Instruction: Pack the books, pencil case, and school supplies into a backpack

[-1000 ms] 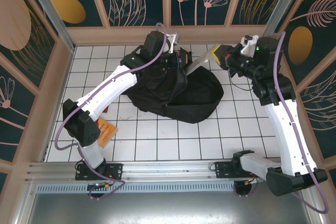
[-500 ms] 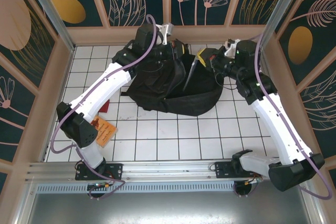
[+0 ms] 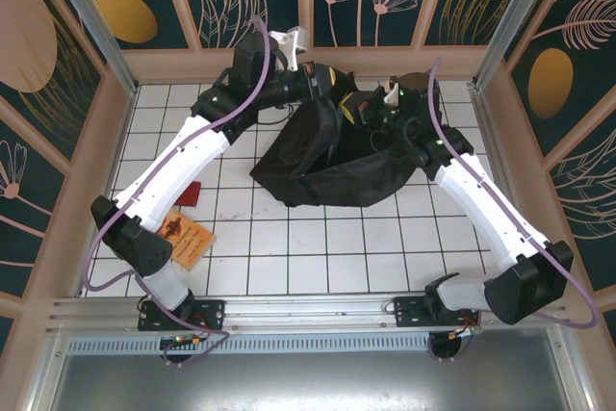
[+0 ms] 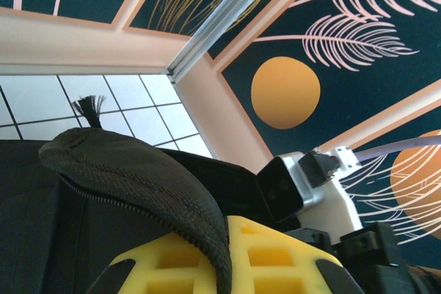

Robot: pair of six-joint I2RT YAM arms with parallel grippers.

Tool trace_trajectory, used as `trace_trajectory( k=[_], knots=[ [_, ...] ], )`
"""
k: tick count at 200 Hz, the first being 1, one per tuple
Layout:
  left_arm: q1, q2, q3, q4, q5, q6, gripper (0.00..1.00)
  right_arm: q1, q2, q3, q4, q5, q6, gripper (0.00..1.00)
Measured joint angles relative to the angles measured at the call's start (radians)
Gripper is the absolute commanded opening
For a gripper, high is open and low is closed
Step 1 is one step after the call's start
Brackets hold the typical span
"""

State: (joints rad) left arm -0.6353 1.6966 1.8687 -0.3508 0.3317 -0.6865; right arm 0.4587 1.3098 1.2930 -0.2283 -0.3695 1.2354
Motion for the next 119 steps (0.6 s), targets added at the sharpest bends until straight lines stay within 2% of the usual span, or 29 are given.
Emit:
trace_trajectory(
  k=[45,62,88,119],
  knots=[
    [0.005,-0.008,0.002,0.002,0.002,0.0,0.0,0.014,0.069,0.037,-0.095,0.032,-0.066,0.0],
    [0.005,-0.008,0.002,0.002,0.002,0.0,0.0,0.016,0.13,0.069,-0.141,0.039,-0.094,0.03],
    [0.005,-0.007,-0.003,0.003,0.01,-0.001,0.0,0.016,0.196,0.095,-0.193,0.045,-0.137,0.27],
    [0.007,0.001,-0.021,0.011,0.021,0.0,0.0,0.017,0.208,0.126,-0.251,0.082,-0.185,0.46]
  ],
)
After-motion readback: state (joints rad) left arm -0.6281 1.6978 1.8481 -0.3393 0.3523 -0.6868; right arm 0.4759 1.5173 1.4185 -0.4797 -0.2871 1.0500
